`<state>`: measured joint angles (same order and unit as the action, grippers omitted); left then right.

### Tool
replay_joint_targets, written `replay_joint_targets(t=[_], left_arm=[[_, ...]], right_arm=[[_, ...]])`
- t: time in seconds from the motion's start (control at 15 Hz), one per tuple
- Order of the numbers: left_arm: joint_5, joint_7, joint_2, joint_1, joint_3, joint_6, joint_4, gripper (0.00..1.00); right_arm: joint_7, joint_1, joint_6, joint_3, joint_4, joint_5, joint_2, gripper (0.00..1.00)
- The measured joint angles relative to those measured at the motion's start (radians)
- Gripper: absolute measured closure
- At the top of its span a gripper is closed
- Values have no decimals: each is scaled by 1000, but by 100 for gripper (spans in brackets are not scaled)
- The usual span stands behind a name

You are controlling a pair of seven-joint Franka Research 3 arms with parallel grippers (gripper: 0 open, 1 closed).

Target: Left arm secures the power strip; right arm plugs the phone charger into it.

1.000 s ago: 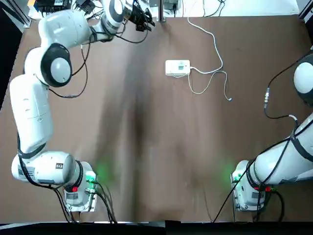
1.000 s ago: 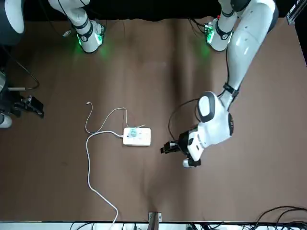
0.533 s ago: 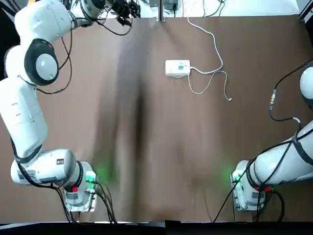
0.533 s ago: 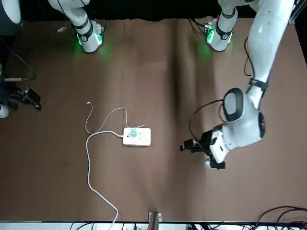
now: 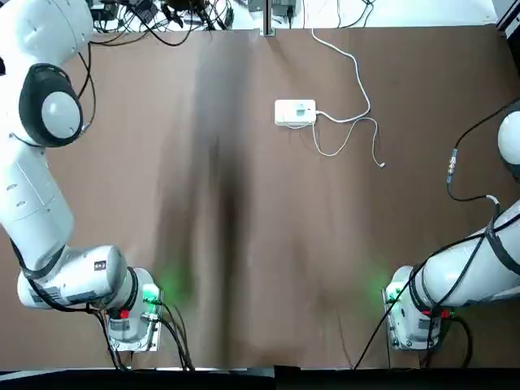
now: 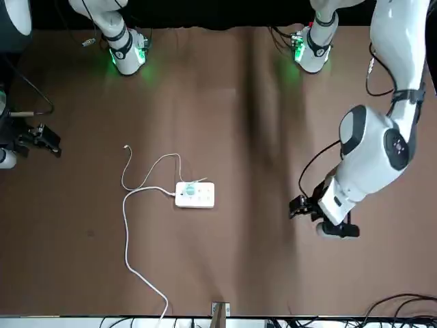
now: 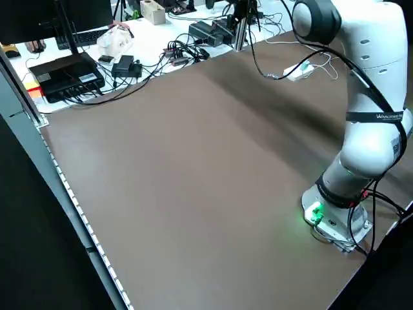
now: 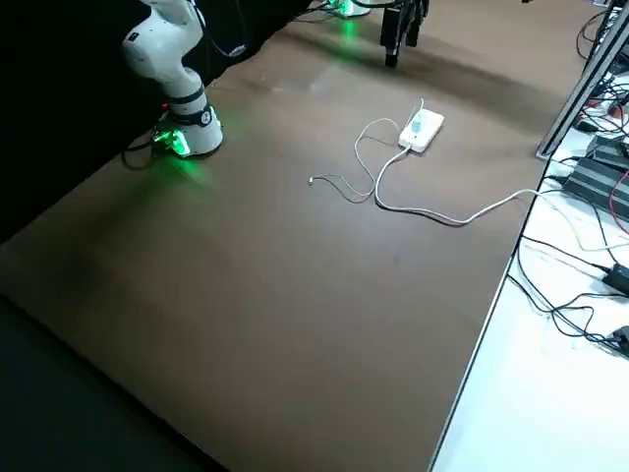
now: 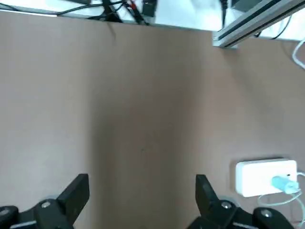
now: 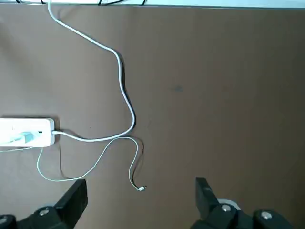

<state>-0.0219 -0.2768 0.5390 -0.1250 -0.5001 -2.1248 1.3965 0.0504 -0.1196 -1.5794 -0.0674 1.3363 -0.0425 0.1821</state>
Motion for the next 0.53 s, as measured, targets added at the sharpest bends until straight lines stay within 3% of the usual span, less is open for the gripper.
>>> replay_joint_targets(t=[0.53], left_arm=[[-67, 34, -174, -44, 86, 232, 0, 2]], right_arm=[[0, 0, 4, -2, 4, 0, 0, 0]])
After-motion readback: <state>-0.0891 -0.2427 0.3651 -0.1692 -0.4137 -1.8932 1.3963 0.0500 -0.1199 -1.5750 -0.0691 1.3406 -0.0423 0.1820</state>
